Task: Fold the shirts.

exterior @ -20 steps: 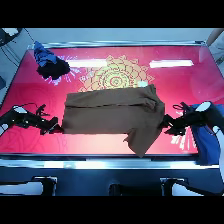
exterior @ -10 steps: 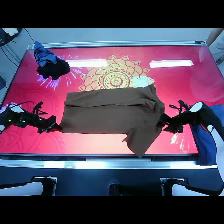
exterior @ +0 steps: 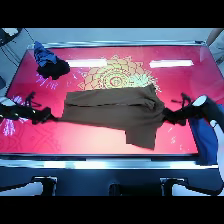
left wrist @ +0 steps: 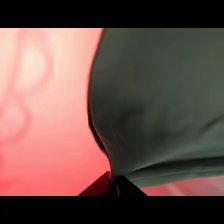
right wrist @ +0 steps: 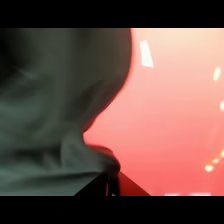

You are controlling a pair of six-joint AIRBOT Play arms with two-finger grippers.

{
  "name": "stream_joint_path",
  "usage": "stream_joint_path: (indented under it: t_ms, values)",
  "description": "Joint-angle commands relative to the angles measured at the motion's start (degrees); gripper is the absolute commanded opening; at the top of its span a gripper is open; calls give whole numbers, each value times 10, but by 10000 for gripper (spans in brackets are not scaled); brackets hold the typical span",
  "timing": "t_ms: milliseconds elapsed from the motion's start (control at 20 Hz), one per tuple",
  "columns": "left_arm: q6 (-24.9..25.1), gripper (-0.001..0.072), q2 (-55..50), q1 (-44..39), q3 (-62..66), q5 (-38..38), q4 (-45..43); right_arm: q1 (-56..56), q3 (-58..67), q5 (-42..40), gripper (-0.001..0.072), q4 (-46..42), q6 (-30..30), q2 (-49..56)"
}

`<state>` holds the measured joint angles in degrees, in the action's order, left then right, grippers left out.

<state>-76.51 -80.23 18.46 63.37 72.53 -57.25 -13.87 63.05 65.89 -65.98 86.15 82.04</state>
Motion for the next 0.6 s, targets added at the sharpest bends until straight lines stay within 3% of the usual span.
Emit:
stream_joint_path:
  t_ms: [0, 150, 300, 400, 550]
  values:
    - [-1, 22, 72, 3, 171, -22, 25, 1, 153, 2, 40, 7, -59, -80]
    - [-2, 23, 167, 4, 405, -72, 71, 1, 329, -131, 40, 5, -94, -204]
    - [-11, 23, 266, 4, 553, -169, 28, 1, 428, -302, 40, -35, -97, -326]
    - [-29, 23, 339, 4, 553, -210, 6, 1, 447, -295, 40, -83, -59, -390]
    - [-82, 23, 406, 4, 518, -224, -35, 1, 447, -211, 40, -157, 25, -436]
